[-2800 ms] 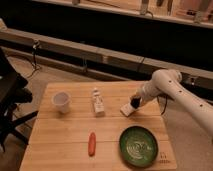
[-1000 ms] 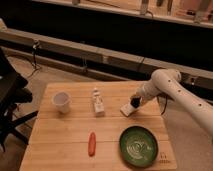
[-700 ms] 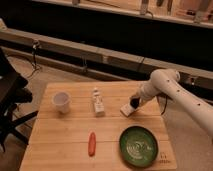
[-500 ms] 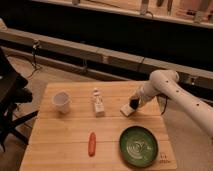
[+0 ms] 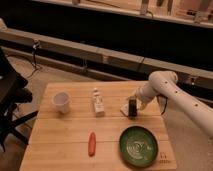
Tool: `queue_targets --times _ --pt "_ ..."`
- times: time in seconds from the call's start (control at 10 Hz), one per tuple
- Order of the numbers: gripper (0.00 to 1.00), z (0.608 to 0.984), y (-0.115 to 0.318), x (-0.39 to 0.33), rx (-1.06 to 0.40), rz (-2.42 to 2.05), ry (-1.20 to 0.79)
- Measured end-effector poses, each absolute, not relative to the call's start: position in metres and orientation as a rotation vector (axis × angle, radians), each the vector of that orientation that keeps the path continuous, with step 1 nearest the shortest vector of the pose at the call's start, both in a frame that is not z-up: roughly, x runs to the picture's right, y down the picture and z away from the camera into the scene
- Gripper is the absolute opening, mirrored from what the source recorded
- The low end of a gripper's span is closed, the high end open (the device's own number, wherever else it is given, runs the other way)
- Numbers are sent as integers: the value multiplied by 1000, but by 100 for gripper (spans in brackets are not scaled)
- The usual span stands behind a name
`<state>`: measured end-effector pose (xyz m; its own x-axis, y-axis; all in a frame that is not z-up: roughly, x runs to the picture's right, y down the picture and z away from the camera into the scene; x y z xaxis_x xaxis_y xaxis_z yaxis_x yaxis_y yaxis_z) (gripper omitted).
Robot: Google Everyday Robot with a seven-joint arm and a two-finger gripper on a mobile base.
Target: Place the eraser on the white sponge
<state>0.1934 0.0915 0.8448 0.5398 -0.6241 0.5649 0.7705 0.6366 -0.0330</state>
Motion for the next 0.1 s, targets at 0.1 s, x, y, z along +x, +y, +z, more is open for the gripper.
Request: queue_targets --times 0.1 --pt "80 844 86 194 -289 -848 -543"
